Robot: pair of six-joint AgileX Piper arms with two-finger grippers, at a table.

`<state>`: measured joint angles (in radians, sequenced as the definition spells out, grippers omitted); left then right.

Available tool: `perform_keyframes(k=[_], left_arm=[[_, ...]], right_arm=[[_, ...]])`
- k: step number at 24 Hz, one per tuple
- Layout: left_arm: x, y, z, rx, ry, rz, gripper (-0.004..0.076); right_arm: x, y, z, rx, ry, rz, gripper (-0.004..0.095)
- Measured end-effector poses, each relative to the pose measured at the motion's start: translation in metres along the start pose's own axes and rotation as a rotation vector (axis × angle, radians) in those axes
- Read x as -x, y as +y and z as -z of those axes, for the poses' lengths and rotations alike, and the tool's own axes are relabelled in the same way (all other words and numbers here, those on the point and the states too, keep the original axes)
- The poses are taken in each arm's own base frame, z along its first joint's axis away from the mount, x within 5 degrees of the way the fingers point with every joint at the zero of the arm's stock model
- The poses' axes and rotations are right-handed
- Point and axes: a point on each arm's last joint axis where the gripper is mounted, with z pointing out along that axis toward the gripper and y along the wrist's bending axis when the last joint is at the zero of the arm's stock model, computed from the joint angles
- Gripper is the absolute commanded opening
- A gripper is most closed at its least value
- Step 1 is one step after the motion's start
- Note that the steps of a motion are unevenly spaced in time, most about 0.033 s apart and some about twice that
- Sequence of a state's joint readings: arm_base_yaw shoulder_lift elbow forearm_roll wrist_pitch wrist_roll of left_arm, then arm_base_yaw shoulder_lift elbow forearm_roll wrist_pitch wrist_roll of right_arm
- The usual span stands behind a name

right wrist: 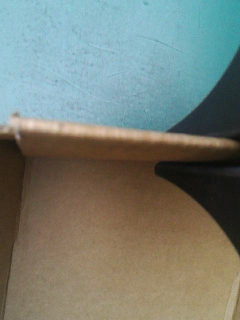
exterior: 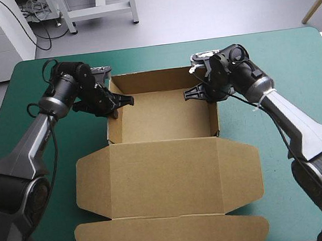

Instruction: Fold the box

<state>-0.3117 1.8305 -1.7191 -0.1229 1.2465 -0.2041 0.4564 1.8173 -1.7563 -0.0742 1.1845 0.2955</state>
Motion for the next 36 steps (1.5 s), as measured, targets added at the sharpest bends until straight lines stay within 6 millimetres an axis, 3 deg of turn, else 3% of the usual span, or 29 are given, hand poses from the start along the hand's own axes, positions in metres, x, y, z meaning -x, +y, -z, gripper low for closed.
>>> perform_keyframes(k=[7,12,13,15,16,17,18,21,23,30,36], left_arm=[[0.012,-0.003,-0.045,0.027,0.085,-0.024,-0.0010],[0.014,-0.002,-0.052,0.034,0.097,-0.047,-0.0008],[0.014,-0.002,-0.053,0.034,0.098,-0.046,-0.0006],[0.015,-0.002,-0.053,0.032,0.082,-0.067,0.0048],[0.015,-0.002,-0.053,0.032,0.085,-0.082,0.0123],[0.015,-0.002,-0.053,0.032,0.087,-0.104,0.0209],[0.016,-0.002,-0.053,0.028,0.086,-0.115,0.0262],[0.016,-0.004,-0.052,0.008,0.079,-0.160,0.0540],[0.016,-0.005,-0.052,0.002,0.078,-0.206,0.0606],[0.034,-0.013,-0.023,-0.021,-0.039,-0.244,0.0605],[0.051,-0.018,0.015,0.001,-0.183,-0.274,0.0590]], right_arm=[[0.001,-0.002,-0.044,-0.018,0.103,-0.014,-0.0019],[-0.001,0.000,-0.070,-0.023,0.160,-0.017,0.0002],[-0.001,0.000,-0.069,-0.022,0.159,-0.016,0.0020],[0.001,0.000,-0.068,-0.019,0.158,0.000,0.0182],[0.001,0.000,-0.068,-0.017,0.160,0.006,0.0370],[0.002,0.001,-0.068,-0.016,0.166,0.029,0.0493],[0.003,0.002,-0.066,-0.009,0.162,0.044,0.0536],[0.006,0.004,-0.062,-0.003,0.147,0.057,0.0552],[0.006,0.004,-0.062,-0.003,0.148,0.057,0.0552],[0.011,0.003,-0.056,-0.026,0.117,0.061,0.0551],[0.023,0.000,-0.019,-0.046,0.001,0.070,0.0551]])
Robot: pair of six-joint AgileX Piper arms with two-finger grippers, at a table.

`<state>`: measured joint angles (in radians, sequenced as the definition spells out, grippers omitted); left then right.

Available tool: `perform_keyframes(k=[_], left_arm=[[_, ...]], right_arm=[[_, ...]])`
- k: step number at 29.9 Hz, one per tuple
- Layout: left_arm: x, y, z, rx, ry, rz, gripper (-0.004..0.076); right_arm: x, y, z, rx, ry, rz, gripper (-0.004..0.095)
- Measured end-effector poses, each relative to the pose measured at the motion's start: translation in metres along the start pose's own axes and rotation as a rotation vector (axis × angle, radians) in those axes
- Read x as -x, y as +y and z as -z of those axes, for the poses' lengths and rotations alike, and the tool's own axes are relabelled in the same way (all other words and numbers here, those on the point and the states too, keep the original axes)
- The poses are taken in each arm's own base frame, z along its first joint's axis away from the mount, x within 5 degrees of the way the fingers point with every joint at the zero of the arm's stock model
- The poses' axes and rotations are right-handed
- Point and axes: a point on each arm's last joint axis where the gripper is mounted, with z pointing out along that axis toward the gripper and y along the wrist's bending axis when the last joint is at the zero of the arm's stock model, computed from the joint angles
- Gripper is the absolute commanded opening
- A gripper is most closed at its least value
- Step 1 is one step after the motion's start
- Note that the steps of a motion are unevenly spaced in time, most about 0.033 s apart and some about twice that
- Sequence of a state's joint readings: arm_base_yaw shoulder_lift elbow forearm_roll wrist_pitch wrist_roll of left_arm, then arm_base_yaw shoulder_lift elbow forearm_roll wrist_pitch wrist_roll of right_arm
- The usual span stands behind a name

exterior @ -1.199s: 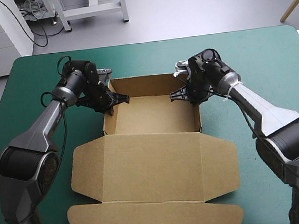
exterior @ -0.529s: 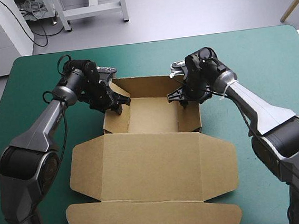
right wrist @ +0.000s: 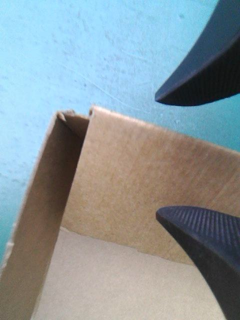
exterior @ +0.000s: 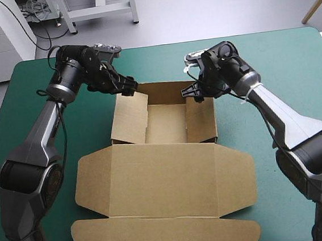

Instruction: Fold the box

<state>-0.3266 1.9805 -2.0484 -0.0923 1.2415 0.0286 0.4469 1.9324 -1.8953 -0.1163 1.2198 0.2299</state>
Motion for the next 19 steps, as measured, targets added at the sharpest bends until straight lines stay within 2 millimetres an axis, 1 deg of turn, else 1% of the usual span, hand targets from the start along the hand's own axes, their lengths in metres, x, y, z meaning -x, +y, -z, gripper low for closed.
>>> perform_keyframes(k=[3,6,8,10,11,12,14,17,19], left_arm=[[0.012,0.001,0.023,0.034,-0.083,-0.018,0.0547],[0.024,0.002,0.059,0.082,-0.207,-0.037,0.0453],[0.029,0.002,0.085,0.111,-0.288,-0.046,0.0353],[0.030,0.003,0.114,0.148,-0.368,-0.054,0.0232],[0.029,0.003,0.129,0.167,-0.407,-0.056,0.0177],[0.027,0.003,0.144,0.186,-0.440,-0.058,0.0103],[0.021,0.004,0.168,0.213,-0.491,-0.060,-0.0008],[0.006,0.002,0.200,0.229,-0.544,-0.061,-0.0010],[-0.004,0.001,0.214,0.235,-0.553,-0.065,-0.0010]], right_arm=[[0.002,-0.006,0.027,-0.018,-0.071,0.003,0.0551],[0.001,-0.010,0.055,-0.024,-0.135,-0.002,0.0551],[-0.002,-0.013,0.073,-0.019,-0.169,-0.032,0.0549],[-0.006,-0.016,0.089,-0.010,-0.201,-0.067,0.0549],[-0.007,-0.017,0.095,-0.007,-0.212,-0.076,0.0549],[-0.009,-0.018,0.101,-0.004,-0.225,-0.082,0.0549],[-0.011,-0.021,0.110,0.008,-0.242,-0.096,0.0549],[-0.013,-0.024,0.117,0.042,-0.246,-0.128,0.0550],[-0.014,-0.025,0.114,0.068,-0.228,-0.142,0.0549]])
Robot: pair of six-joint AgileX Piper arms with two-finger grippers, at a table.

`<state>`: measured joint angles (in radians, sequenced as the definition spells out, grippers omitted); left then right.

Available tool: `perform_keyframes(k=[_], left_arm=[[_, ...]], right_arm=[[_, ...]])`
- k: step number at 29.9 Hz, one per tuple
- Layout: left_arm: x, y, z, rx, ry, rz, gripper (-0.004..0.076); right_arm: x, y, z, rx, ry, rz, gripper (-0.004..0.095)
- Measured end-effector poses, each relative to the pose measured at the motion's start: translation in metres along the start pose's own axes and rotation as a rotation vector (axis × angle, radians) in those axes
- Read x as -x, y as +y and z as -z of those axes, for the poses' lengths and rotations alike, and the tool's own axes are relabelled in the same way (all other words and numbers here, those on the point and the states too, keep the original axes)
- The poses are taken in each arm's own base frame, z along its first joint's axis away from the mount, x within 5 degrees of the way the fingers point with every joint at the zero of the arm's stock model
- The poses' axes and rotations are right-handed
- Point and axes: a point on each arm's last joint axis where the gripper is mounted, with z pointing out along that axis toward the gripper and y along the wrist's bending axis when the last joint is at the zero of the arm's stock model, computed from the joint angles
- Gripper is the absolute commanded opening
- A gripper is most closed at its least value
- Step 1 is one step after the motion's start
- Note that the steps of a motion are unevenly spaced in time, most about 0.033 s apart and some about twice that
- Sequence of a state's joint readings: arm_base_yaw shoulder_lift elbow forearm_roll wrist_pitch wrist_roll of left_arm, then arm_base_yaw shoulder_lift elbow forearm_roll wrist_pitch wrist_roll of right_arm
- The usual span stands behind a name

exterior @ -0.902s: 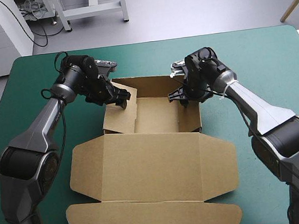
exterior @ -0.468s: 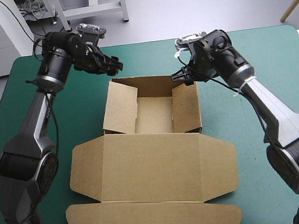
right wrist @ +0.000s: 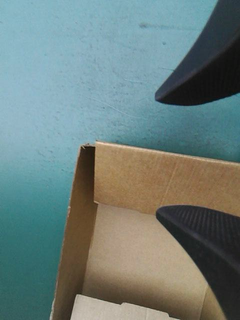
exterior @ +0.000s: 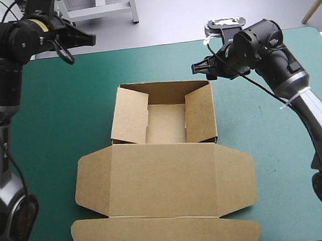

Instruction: Fold the box

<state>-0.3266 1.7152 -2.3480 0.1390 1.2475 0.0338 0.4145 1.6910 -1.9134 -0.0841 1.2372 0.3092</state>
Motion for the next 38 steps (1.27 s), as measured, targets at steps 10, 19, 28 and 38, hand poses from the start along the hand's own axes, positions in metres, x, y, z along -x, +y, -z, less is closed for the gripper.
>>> perform_keyframes(k=[10,19,28,38], left_arm=[[-0.088,-0.004,0.035,-0.053,0.252,-0.114,-0.0010],[-0.200,-0.010,0.069,-0.096,0.419,-0.162,-0.0010],[-0.287,-0.015,0.089,-0.108,0.442,-0.166,-0.0010],[-0.356,-0.020,0.093,-0.105,0.467,-0.137,-0.0010]], right_arm=[[-0.029,0.002,-0.051,0.017,0.206,-0.031,0.0549],[-0.039,0.005,-0.112,-0.006,0.339,-0.038,0.0549],[-0.046,0.007,-0.140,-0.007,0.400,-0.047,0.0531],[-0.052,0.011,-0.157,0.016,0.447,-0.055,0.0084]])
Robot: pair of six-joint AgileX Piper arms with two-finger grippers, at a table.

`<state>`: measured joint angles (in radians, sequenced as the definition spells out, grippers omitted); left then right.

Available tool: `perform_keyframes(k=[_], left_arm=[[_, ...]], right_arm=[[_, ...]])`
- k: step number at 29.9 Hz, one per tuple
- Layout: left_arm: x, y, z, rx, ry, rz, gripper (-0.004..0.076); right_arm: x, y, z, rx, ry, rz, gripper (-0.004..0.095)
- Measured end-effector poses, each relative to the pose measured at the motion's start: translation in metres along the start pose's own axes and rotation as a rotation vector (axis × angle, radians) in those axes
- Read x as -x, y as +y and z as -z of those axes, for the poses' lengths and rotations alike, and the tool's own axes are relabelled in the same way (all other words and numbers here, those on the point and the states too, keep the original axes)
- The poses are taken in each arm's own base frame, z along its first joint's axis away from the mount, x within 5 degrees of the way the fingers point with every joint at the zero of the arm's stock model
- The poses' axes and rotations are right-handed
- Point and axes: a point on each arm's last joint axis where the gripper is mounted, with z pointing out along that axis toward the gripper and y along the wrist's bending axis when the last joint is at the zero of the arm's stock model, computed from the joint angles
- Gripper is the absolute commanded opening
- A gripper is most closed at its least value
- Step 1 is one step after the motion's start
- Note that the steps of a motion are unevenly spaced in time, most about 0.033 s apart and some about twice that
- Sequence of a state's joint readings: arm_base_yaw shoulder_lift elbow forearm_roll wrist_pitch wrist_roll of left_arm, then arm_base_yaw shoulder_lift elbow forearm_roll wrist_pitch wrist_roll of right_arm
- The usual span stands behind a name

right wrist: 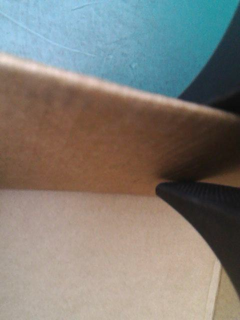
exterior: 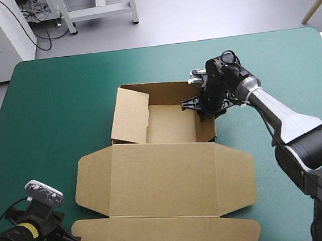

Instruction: Fold the box

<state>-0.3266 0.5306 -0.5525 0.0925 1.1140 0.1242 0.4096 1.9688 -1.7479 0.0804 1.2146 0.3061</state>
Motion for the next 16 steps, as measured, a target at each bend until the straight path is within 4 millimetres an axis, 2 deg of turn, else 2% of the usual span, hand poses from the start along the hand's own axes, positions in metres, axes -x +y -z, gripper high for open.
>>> perform_keyframes(k=[1,2,10,13,16], left_arm=[[-0.003,-0.001,-0.001,0.000,0.000,0.001,-0.0010],[-0.007,-0.001,-0.003,0.000,-0.001,0.002,-0.0010],[-0.017,-0.004,-0.010,-0.002,0.008,0.001,-0.0010],[-0.018,-0.004,-0.010,-0.001,0.003,0.005,-0.0010],[-0.018,-0.004,-0.010,-0.001,0.003,0.008,-0.0010]], right_arm=[[0.000,0.000,-0.001,0.000,0.001,0.002,0.0000],[0.001,-0.001,-0.002,-0.001,0.002,0.003,-0.0013],[0.003,-0.001,-0.002,0.003,-0.011,0.024,-0.0019],[0.005,-0.004,0.006,-0.014,-0.033,0.036,-0.0019],[0.011,-0.020,0.026,-0.038,-0.091,0.046,-0.0019]])
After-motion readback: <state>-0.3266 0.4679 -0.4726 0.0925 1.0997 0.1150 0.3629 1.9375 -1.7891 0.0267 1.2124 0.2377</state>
